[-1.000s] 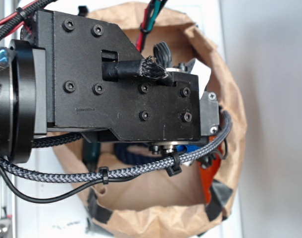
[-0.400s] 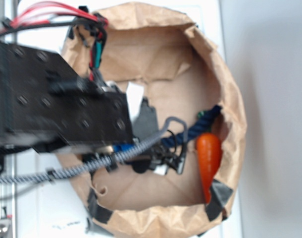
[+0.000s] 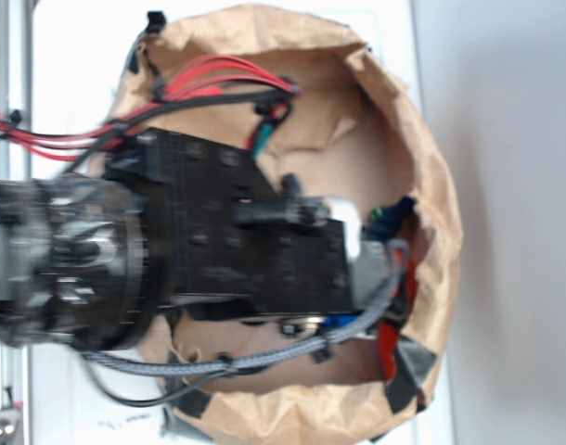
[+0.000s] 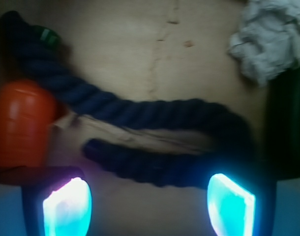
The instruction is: Grab the carrot.
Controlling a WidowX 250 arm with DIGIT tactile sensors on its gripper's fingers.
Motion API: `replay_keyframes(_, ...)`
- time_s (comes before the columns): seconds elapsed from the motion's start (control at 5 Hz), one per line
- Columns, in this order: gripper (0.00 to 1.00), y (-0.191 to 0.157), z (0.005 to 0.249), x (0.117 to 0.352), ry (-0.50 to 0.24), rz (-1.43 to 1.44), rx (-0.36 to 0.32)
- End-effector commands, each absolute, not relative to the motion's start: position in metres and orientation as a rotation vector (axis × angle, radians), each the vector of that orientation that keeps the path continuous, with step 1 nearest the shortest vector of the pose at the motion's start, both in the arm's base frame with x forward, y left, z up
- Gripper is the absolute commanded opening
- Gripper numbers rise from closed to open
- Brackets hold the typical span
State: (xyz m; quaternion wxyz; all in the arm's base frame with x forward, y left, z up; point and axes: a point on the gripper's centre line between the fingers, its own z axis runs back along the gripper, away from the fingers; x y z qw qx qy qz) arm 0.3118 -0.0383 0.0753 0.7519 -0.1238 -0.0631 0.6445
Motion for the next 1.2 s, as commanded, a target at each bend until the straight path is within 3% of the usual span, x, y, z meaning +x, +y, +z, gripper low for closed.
replay_keyframes(0.0,1.00,-0.037,0.092,0.338,-0.358,1.580,-0.406)
replay_keyframes(0.2,1.00,-0.041,0.084,0.336,-0.444,1.592,-0.413)
replay_keyframes(0.6,1.00,-0.052,0.077,0.341,-0.373,1.647,-0.391)
replay_keyframes(1.0,1.00,-0.031,0.107,0.345,-0.292,1.704,-0.477)
